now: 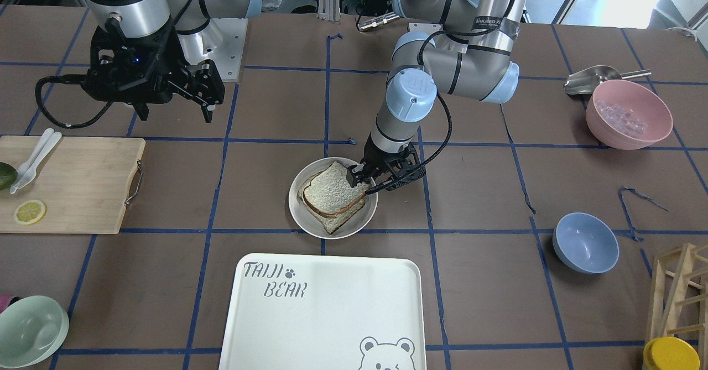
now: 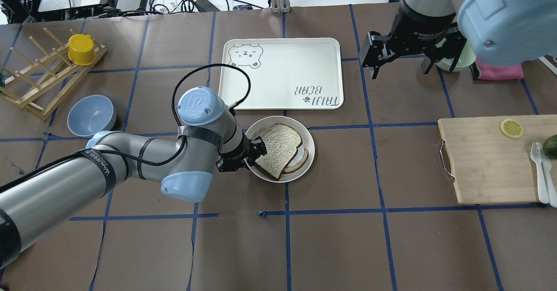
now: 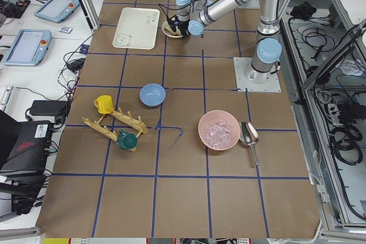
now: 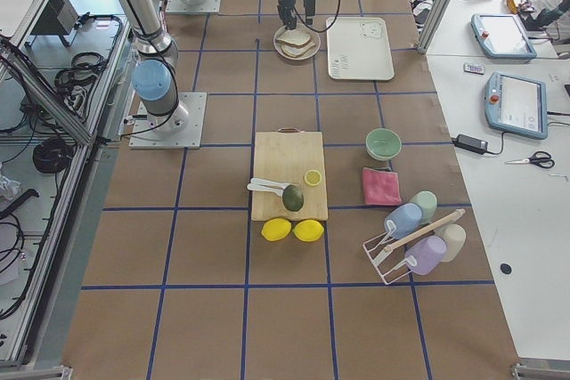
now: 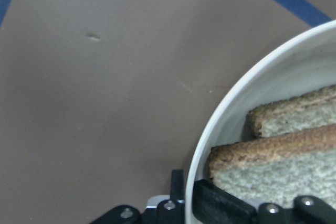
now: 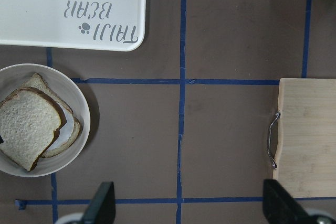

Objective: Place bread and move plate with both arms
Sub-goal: 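Grip the white plate rim with the left gripper, then slide the plate with the left gripper onto the bear tray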

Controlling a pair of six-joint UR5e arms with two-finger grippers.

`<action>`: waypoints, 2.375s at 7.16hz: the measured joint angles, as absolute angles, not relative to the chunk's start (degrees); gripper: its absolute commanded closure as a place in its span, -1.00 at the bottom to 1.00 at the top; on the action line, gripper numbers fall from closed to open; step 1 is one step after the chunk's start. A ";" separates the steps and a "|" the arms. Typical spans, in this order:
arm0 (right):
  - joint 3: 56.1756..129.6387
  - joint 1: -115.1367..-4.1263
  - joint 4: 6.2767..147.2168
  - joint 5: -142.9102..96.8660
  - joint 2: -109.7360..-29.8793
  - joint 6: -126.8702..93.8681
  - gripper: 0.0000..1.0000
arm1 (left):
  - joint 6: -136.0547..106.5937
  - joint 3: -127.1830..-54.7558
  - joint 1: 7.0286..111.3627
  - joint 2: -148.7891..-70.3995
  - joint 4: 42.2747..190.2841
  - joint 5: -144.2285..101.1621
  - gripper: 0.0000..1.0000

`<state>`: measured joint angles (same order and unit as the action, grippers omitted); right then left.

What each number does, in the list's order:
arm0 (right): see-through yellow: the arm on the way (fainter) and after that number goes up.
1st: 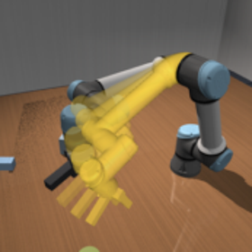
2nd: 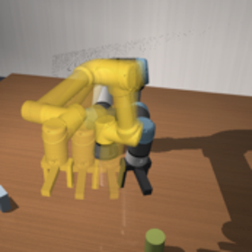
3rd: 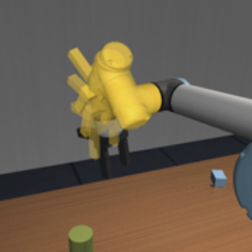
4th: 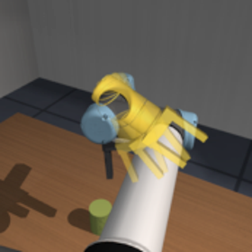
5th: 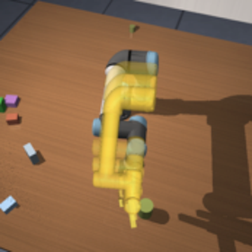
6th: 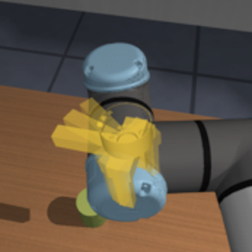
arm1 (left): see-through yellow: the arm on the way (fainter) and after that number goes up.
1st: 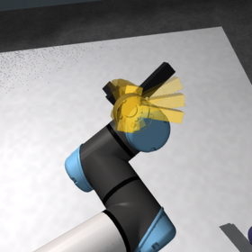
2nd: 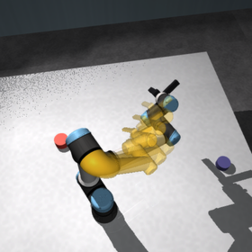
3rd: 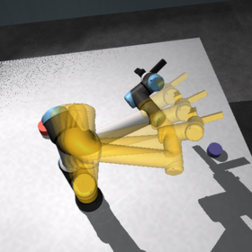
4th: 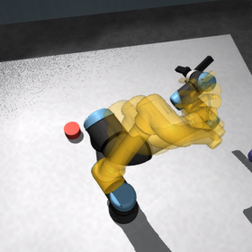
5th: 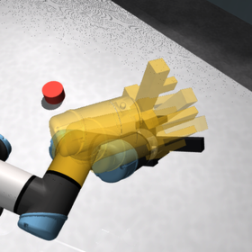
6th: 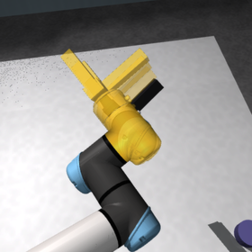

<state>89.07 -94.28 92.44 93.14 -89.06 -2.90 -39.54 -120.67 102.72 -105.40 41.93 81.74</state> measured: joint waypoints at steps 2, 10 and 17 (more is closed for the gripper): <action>89.04 -94.18 92.36 93.13 -89.10 -2.88 -1.00 | -35.98 -118.90 102.21 -104.31 41.77 81.63 1.00; 89.12 -94.04 92.29 93.46 -89.61 2.44 -1.00 | -14.82 -108.70 90.33 -105.20 42.81 64.12 1.00; 89.12 -94.04 92.30 93.63 -89.81 3.60 -1.00 | -8.90 -87.37 89.88 -128.78 45.47 58.00 1.00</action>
<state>89.12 -94.04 92.30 93.63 -89.81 3.60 -8.90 -87.37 89.88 -128.78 45.47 58.00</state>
